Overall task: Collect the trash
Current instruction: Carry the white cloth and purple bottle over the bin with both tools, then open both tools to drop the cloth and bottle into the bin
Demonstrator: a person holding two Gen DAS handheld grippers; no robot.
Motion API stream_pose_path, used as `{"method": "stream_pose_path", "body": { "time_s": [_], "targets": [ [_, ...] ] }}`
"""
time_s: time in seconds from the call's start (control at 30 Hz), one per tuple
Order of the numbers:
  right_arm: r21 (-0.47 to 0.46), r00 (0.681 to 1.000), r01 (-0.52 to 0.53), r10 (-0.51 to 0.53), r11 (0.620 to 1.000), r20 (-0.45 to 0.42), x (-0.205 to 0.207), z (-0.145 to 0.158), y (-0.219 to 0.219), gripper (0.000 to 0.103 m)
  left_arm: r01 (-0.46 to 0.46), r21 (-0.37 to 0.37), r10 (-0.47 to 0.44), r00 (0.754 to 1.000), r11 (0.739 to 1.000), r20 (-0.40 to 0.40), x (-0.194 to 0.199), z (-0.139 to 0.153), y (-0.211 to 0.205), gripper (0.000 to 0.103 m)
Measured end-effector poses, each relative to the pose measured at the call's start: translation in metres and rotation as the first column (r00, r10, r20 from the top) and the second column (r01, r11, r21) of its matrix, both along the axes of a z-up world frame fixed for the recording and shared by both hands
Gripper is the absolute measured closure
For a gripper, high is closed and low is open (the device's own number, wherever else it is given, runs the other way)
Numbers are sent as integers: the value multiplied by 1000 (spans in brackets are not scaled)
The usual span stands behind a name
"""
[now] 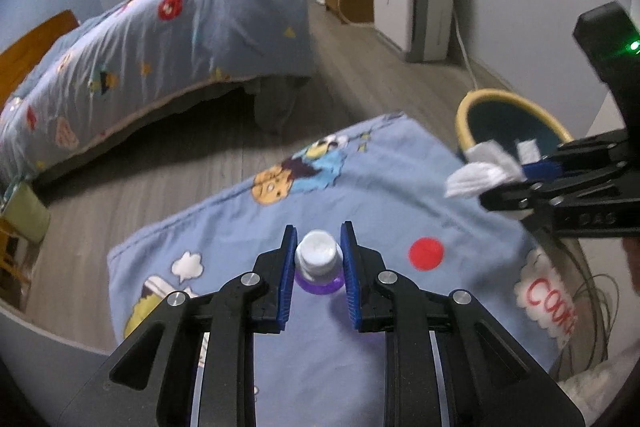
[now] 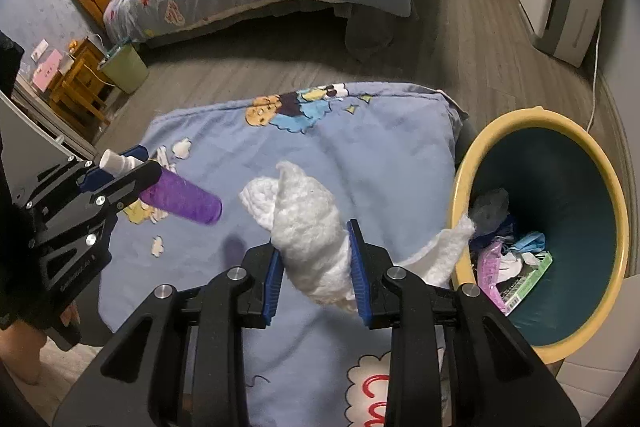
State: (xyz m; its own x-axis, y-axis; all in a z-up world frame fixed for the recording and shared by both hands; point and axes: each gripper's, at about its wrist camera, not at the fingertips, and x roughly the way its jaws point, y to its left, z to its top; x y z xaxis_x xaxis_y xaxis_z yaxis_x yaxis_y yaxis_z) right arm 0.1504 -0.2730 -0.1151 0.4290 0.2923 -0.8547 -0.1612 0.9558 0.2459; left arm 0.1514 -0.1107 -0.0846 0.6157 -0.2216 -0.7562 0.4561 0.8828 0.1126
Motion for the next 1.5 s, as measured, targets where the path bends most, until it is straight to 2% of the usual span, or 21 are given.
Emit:
{"method": "stream_pose_path", "body": {
  "time_s": [0.17,0.27,0.47,0.67,0.93,1.1,1.23,1.37,1.47,1.5],
  "targets": [
    [37,1000,1,-1,999,0,0,9,0,74,32,-27,-31,999,999,38,-8,22,-6,80],
    [40,1000,0,0,999,-4,3,4,-3,74,37,-47,-35,999,998,32,-8,29,-5,80],
    [-39,999,37,-37,999,5,10,-2,-18,74,49,-31,-48,999,998,16,-9,27,-14,80],
    [-121,992,127,-123,985,39,13,-2,-55,74,64,-19,-64,998,998,-3,-4,23,-33,80],
    [-173,975,223,-216,959,57,11,-6,-108,74,138,-11,-138,990,990,-11,-3,22,-87,80],
    [-157,950,313,-308,937,58,12,-12,-154,74,209,-35,-210,977,977,-25,-4,24,-127,80],
    [-82,908,416,-418,905,-3,10,-34,-189,73,270,-75,-272,962,960,-23,-4,25,-161,80],
    [-40,876,478,-480,877,-45,4,-48,-208,73,302,-126,-308,951,945,-35,-1,19,-189,80],
    [1,862,503,-502,864,-73,3,-56,-214,72,310,-132,-320,946,941,-57,7,10,-208,80],
    [10,859,508,-506,861,-76,2,-57,-216,67,312,-126,-321,945,942,-60,9,7,-213,80]
  ]
}}
